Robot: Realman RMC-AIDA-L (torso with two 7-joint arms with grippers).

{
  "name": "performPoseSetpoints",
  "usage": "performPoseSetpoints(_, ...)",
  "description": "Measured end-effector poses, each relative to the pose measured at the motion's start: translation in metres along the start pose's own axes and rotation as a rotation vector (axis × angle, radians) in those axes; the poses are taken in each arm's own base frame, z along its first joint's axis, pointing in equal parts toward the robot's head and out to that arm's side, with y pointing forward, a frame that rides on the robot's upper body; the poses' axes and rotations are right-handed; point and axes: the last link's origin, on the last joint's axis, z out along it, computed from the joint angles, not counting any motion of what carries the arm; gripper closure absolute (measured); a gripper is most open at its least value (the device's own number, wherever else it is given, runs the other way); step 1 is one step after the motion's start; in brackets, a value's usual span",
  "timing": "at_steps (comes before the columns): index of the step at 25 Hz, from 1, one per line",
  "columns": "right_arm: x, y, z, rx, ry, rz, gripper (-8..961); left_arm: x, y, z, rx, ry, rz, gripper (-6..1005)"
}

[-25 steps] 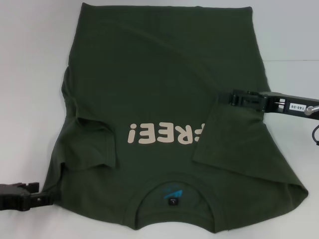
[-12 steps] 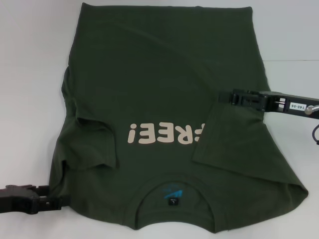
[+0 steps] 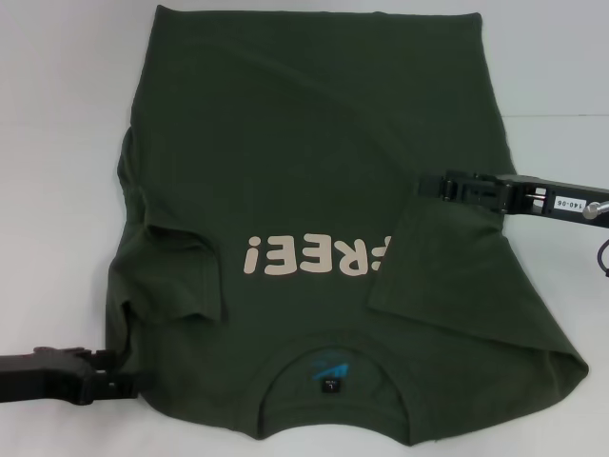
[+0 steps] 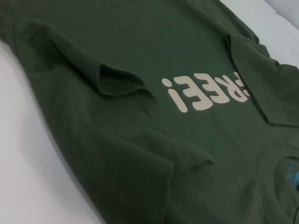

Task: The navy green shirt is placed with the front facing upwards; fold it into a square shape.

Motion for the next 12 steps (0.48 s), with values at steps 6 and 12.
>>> performPoseSetpoints(6, 0.0004, -0.0002, -0.0004, 0.001, 0.0, 0.001, 38, 0.0027, 0.0021, 0.0032, -0.009, -0.01, 0.013, 143)
performPoseSetpoints(12, 0.0011, -0.0006, -0.0013, 0.003, 0.0, 0.002, 38, 0.0048, 0.0036, 0.0044, -0.017, -0.005, 0.017, 144)
